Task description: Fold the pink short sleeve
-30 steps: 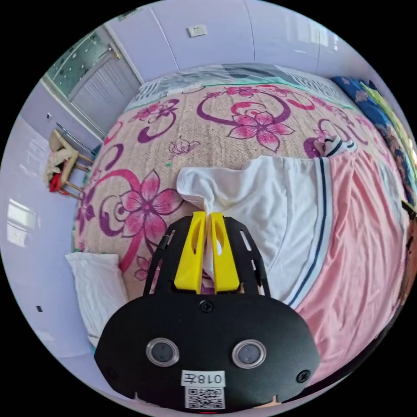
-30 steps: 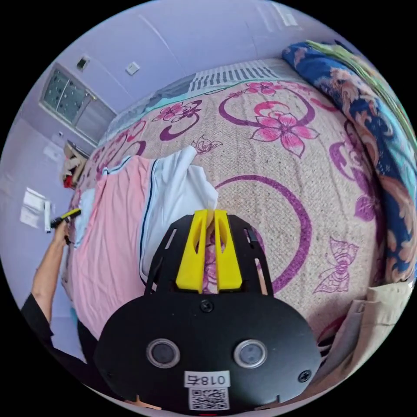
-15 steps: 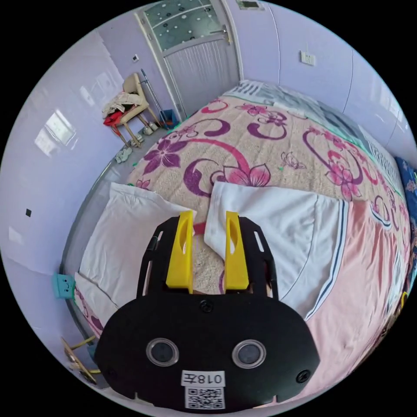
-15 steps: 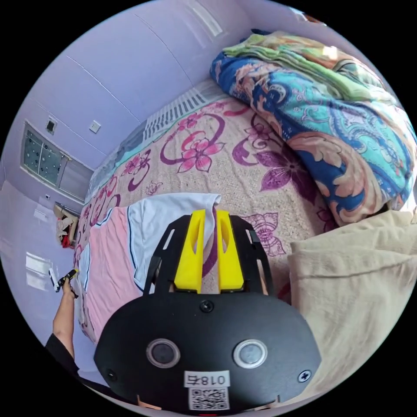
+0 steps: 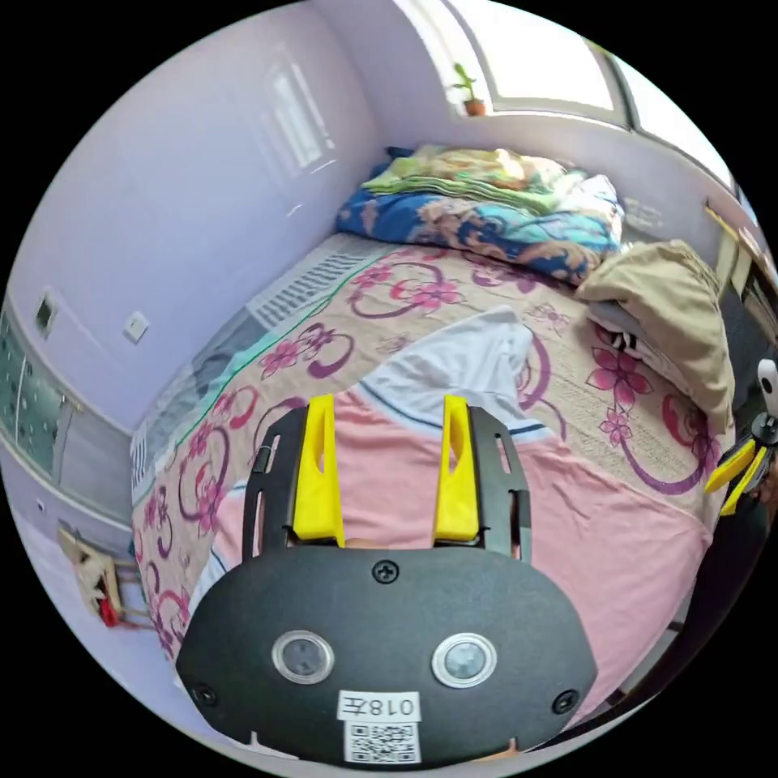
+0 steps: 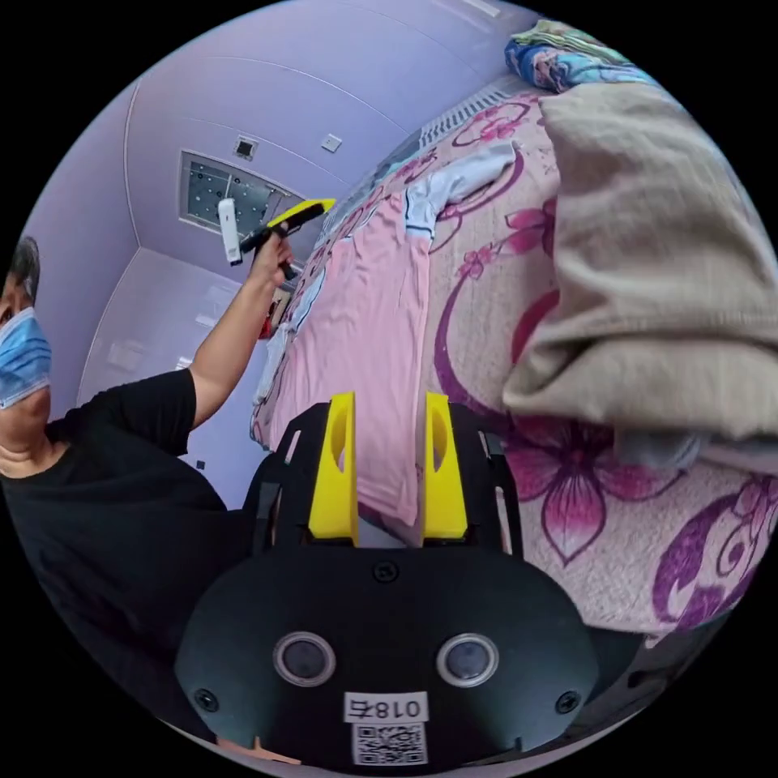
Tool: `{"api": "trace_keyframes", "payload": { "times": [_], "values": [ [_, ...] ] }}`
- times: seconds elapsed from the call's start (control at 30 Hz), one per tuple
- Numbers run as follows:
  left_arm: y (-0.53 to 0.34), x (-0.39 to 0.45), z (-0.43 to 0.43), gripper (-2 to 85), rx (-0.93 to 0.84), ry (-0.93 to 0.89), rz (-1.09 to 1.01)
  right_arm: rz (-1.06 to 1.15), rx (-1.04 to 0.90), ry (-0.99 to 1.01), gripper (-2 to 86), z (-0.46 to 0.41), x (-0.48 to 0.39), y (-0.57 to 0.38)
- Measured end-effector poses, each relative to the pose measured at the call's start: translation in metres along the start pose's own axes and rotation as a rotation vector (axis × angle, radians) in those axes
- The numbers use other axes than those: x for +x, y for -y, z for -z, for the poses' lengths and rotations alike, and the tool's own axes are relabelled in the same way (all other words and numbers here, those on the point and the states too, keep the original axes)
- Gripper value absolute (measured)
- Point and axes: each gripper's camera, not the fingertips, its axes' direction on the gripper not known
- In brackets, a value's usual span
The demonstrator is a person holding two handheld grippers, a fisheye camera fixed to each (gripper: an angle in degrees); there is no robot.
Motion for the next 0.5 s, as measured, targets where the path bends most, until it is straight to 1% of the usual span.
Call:
{"api": "trace_keyframes", "payload": {
  "times": [0.07, 0.1, 0.17, 0.2, 0.27, 0.33, 0.4, 0.47, 0.5],
  "values": [
    [0.057, 0.094, -0.029, 18.3, -0.024, 0.033, -0.196, -0.020, -0.025, -0.038, 12.7, 0.005, 0.010, -0.022],
    [0.068, 0.113, -0.036, 18.2, -0.033, 0.047, -0.231, -0.029, -0.041, -0.080, 12.9, 0.008, 0.017, -0.031],
    [0.097, 0.164, -0.071, 18.0, -0.094, 0.123, -0.313, -0.039, -0.082, -0.080, 13.3, 0.012, 0.029, -0.037],
    [0.101, 0.171, -0.081, 17.9, -0.121, 0.134, -0.322, -0.042, -0.125, -0.069, 13.4, 0.013, 0.038, -0.038],
    [0.110, 0.180, -0.112, 17.3, -0.220, 0.141, -0.310, -0.044, -0.149, -0.087, 13.5, 0.016, 0.053, -0.041],
    [0.106, 0.181, -0.126, 16.0, -0.271, 0.146, -0.308, -0.055, -0.140, -0.050, 13.5, 0.023, 0.075, -0.043],
    [0.099, 0.181, -0.127, 13.4, -0.275, 0.145, -0.334, -0.049, -0.147, -0.036, 13.6, 0.027, 0.089, -0.041],
    [0.088, 0.179, -0.122, 5.9, -0.280, 0.142, -0.350, -0.031, -0.176, -0.014, 13.6, 0.028, 0.102, -0.038],
    [0.083, 0.178, -0.120, 3.6, -0.273, 0.153, -0.353, -0.023, -0.197, 0.020, 13.5, 0.029, 0.110, -0.038]
  ]
}}
